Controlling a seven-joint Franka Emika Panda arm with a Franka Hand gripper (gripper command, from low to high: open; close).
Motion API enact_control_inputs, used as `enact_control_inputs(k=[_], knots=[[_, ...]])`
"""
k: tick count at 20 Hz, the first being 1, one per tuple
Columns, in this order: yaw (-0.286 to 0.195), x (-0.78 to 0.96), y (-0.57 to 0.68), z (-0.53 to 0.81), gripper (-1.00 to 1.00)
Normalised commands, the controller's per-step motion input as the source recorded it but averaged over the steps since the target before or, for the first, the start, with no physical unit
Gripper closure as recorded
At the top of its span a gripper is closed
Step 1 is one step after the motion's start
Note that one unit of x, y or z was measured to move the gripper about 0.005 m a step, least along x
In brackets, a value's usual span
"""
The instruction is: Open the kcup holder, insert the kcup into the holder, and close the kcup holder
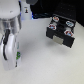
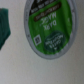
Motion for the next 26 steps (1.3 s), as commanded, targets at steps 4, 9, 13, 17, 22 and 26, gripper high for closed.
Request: enact_control_inputs(k=[4,9,13,17,22,26], knots=[[-0.159,-0.02,-0.09,-0.2,-1.0],[-0.128,0.0,-0.11,-0.07,1.0],[-0.122,0.07,-0.06,-0.01,1.0],[-0.097,0.1,-0.02,0.08,1.0],[-0.078,0.07,0.0,0.19,1.0],[-0.046,0.06,0.09,0.46,1.0]])
